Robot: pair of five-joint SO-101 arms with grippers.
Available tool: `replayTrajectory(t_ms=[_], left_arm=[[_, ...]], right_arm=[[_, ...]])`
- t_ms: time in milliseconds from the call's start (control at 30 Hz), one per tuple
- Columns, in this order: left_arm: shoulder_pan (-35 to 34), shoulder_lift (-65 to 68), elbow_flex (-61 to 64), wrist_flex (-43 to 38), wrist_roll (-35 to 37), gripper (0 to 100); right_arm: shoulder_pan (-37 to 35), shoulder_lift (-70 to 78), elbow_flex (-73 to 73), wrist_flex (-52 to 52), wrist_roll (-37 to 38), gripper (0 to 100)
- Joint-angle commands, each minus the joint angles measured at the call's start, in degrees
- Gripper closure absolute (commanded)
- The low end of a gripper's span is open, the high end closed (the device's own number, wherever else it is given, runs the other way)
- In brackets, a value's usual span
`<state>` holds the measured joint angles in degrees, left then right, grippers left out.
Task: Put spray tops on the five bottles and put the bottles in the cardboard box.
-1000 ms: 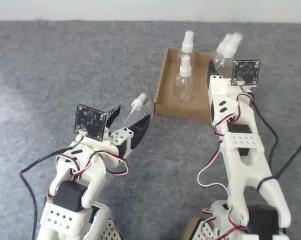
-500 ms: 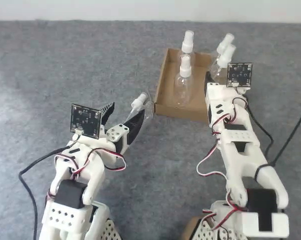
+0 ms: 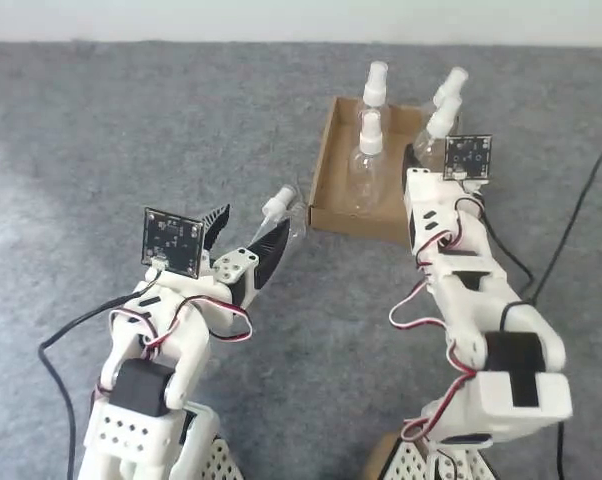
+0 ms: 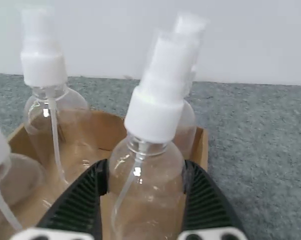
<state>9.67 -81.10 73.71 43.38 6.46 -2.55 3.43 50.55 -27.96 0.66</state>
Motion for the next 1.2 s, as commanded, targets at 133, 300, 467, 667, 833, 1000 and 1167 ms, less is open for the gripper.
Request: replayTrajectory(t_ms=[133, 300, 467, 667, 833, 1000, 1167], left_arm=[[0.0, -0.7, -0.5, -1.6, -0.2, 74], [0.2, -0.7, -0.4, -1.7, -0.2, 74], [0.2, -0.7, -0.4, -1.5, -0.2, 74], [0.2, -0.7, -0.4, -1.8, -0.2, 74], [0.2, -0.5, -0.4, -1.8, -0.2, 74], [0.2, -0.7, -0.4, -1.7, -0.2, 74], [0.2, -0.7, -0.4, -1.7, -0.2, 74]], right_arm=[[0.0, 0.6, -4.0, -1.5, -0.3, 98.9], [0.0, 0.3, -3.9, -1.1, -0.2, 98.3], [-0.1, 0.3, -3.3, -1.0, -0.2, 84.5], [-0.7, 0.2, -3.3, -1.0, -0.2, 75.3], [-0.8, 0.2, -3.3, -1.0, -0.2, 75.0], [-0.8, 0.2, -3.3, -1.0, -0.2, 75.0], [-0.8, 0.1, -3.5, -1.0, -0.1, 74.9]])
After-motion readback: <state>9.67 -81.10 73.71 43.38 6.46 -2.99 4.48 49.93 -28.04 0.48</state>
